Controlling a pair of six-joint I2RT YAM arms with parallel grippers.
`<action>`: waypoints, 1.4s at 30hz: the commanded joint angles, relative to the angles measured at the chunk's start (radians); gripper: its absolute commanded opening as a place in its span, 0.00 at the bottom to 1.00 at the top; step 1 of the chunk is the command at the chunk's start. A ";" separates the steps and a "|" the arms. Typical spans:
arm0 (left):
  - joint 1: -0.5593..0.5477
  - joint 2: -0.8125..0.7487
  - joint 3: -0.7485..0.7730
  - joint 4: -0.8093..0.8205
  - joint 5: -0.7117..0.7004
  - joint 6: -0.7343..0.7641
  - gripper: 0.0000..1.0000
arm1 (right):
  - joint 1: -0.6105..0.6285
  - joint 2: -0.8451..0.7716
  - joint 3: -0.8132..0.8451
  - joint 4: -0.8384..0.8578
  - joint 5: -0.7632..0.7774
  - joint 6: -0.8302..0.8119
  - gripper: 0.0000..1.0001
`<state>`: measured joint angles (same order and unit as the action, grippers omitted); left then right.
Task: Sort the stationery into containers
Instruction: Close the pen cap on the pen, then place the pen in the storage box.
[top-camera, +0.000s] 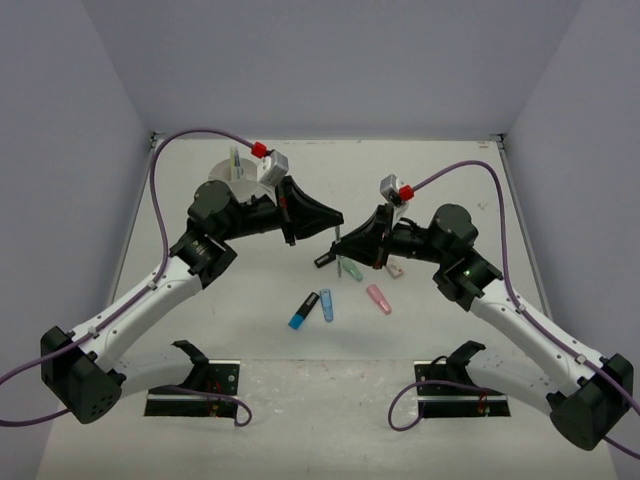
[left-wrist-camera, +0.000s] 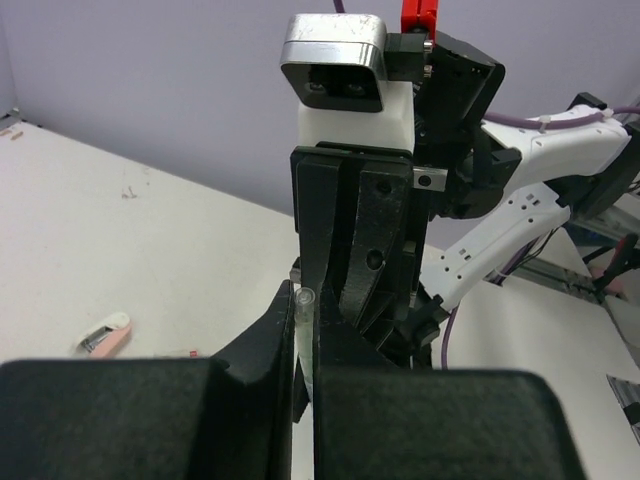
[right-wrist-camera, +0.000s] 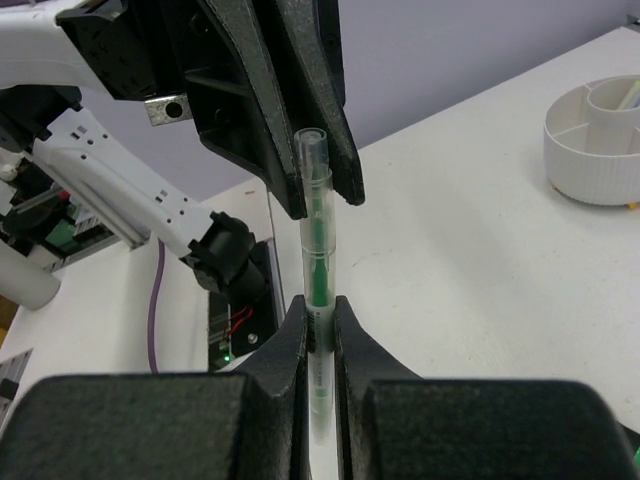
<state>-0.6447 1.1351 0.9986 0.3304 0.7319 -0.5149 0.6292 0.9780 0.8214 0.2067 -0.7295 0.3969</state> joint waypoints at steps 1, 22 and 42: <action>-0.003 -0.006 -0.039 0.031 0.028 -0.017 0.00 | 0.004 -0.027 0.078 0.012 0.029 -0.030 0.00; -0.202 -0.042 -0.278 -0.030 -0.275 -0.020 0.00 | -0.005 0.100 0.519 -0.159 0.259 -0.191 0.00; -0.198 -0.114 -0.059 -0.326 -0.716 0.117 0.00 | -0.013 0.055 0.272 -0.092 0.167 -0.194 0.14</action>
<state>-0.8345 1.0059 0.9138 0.2616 0.0848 -0.4614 0.6457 1.0946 1.0914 -0.1492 -0.6030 0.2103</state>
